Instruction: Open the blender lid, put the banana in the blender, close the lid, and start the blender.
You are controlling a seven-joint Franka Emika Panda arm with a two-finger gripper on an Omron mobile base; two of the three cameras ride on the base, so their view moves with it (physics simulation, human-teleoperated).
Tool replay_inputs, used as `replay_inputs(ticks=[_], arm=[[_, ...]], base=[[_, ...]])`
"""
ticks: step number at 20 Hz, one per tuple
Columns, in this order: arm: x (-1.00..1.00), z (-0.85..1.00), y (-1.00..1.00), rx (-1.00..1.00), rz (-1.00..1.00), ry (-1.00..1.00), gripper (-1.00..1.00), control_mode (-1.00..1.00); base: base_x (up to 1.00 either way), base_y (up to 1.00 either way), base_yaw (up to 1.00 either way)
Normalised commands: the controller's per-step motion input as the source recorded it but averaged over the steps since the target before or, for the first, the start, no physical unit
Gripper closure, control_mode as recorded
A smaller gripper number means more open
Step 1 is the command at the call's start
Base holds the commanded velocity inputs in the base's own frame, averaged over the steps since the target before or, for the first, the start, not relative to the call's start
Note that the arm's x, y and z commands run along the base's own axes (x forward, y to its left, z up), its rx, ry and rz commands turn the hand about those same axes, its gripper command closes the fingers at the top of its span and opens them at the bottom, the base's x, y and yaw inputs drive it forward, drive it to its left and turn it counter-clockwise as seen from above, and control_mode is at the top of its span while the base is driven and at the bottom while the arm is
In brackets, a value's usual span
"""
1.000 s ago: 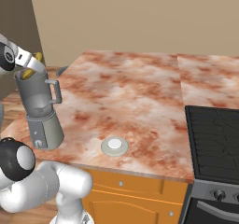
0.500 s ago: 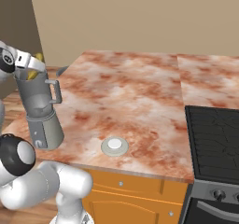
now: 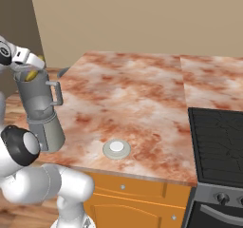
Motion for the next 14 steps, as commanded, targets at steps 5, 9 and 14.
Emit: replay_inputs(ticks=[5,9,14], arm=[[-0.15,-0.27,0.0,-0.01,0.0,0.03,-1.0,-1.0],[-0.18,-0.21,0.0,0.0,0.0,0.0,-1.0,-1.0],[-0.22,-0.05,0.0,0.0,0.0,-0.02,-1.0,-1.0]], base=[[0.0,0.0,0.0],[0.0,0.0,0.0],[0.0,0.0,0.0]])
